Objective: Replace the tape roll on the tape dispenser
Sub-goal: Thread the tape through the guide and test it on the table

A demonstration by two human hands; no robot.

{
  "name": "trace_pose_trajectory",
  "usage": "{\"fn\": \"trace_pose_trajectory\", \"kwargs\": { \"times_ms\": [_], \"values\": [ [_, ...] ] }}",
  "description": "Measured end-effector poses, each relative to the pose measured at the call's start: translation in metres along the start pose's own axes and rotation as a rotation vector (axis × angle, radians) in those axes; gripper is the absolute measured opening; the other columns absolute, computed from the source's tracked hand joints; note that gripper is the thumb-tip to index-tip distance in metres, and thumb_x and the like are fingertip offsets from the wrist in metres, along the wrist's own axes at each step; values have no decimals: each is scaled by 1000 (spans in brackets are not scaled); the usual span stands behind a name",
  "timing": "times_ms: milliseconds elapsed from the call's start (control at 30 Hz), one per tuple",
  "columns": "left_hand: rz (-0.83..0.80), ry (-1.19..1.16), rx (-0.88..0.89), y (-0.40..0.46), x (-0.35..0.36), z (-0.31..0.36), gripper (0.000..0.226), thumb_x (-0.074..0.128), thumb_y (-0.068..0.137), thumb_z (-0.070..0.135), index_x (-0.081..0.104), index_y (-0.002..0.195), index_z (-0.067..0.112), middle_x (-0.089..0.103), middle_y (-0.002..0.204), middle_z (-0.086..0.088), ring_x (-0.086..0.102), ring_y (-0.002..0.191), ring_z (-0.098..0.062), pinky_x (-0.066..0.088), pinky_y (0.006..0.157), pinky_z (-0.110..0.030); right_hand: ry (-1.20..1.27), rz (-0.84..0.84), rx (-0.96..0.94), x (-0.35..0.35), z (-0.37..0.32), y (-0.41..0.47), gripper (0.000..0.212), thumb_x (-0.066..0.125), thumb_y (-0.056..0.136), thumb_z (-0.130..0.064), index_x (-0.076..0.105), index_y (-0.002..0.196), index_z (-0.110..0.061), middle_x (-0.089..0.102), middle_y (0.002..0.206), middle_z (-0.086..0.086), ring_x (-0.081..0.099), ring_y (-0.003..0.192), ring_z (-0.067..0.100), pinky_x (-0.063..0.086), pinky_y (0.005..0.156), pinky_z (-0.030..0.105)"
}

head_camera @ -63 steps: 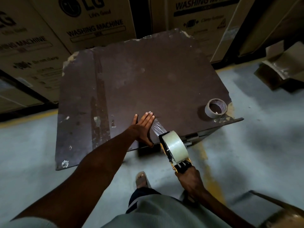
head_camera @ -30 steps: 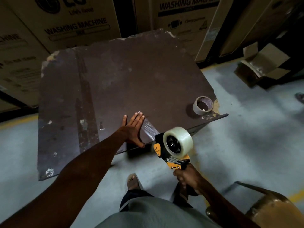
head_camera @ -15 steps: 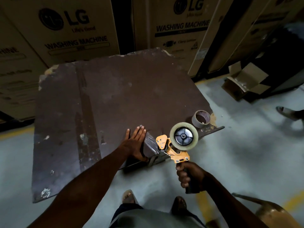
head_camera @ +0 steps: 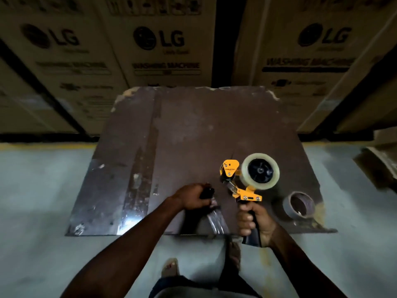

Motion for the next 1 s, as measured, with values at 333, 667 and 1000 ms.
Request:
{"fn": "trace_pose_trajectory", "kwargs": {
  "times_ms": [333,667,1000],
  "values": [
    [661,-656,-31,12,-72,74,54,84,78,27,64,128,23,70,118,3,66,110,-9,56,89,-28,-7,-263,95,23,-81,-3,27,75,70,-11,50,60,-15,44,46,-5,42,34,10,39,40,24],
    [543,-565,175,19,-134,74,17,83,77,13,77,77,29,71,113,5,68,107,-12,56,94,-42,-15,-365,146,45,-103,-1,18,58,86,-13,50,70,-16,52,54,-3,31,42,10,40,48,26],
    [334,-403,234,18,-169,57,21,75,86,15,67,80,33,74,85,5,71,89,-13,57,85,-45,10,-319,235,51,-105,6,17,62,84,-11,51,71,-13,51,53,0,33,41,11,44,48,27]
  ]
}}
Point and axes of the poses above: each hand's wrist, its own y-axis towards the middle knuckle, its own x-axis out of the palm, z = x × y, the point moved 2 cm from there along y, towards the middle knuckle
